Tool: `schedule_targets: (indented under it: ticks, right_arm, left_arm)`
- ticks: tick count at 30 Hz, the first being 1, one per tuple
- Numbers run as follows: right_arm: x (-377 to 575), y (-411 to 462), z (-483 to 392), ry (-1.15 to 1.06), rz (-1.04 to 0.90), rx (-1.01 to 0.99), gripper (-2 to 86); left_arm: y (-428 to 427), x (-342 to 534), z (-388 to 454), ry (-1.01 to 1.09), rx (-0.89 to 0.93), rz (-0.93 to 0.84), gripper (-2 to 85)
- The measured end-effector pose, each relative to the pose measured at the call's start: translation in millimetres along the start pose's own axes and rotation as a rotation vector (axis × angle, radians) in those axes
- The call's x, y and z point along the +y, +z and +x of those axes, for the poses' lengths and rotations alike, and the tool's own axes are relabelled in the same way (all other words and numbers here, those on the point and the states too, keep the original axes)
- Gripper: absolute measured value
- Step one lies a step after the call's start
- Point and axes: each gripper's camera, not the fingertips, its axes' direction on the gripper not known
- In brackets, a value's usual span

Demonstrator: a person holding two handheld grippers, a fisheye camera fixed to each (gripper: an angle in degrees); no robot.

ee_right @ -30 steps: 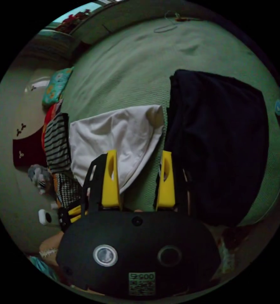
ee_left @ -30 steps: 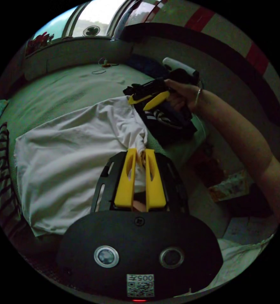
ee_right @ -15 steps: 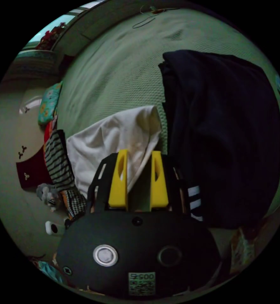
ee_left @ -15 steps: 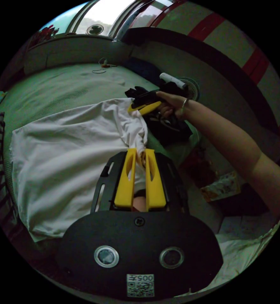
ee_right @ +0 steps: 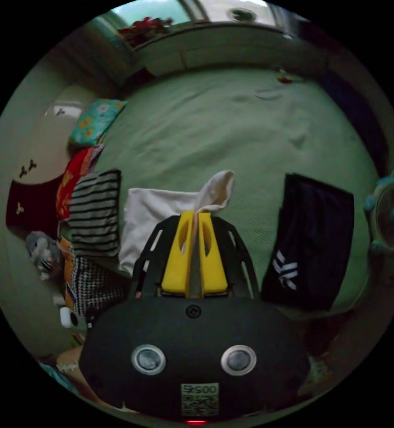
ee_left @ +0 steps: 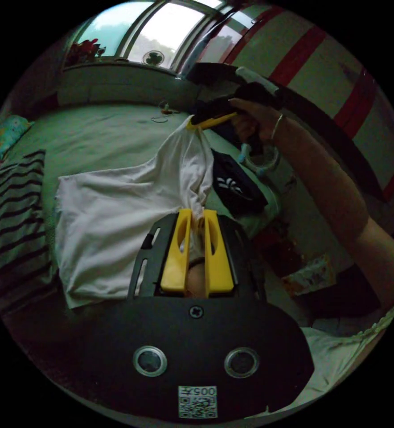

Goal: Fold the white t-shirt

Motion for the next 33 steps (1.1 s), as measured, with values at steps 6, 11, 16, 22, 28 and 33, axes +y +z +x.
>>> schedule_targets:
  ticks: [6,11,16,22,28,33]
  right_arm:
    - [-56.8,42.2,-190.1,-0.177,-0.043,0.032,-1.2]
    - [-87.5,143.1,-295.1,-0.200,-0.145,0.008,2.8]
    - [-91.0,131.7,-344.1,-0.321,-0.077,-0.093,9.8]
    - [-75.7,53.2,-321.1,-0.387,0.100,-0.081,13.8]
    - [-81.3,69.0,-282.3,-0.187,0.061,-0.025,15.1]
    - [-84.0,104.6,-311.4,-0.146,-0.010,-0.043,13.9]
  left_arm:
    - [-92.5,59.4,-91.9,-0.200,-0.187,-0.005,5.4]
    - [-124.3,123.2,-177.6,-0.419,-0.375,-0.108,6.6]
    - [-161.5,165.6,-230.9,-0.506,-0.356,-0.087,9.5]
    - [-161.0,165.7,-260.6,-0.433,-0.277,-0.156,12.3]
    - [-170.9,176.5,-289.4,-0.505,-0.288,-0.160,13.9]
    - [-179.9,173.9,-296.6,-0.497,-0.386,-0.208,11.4]
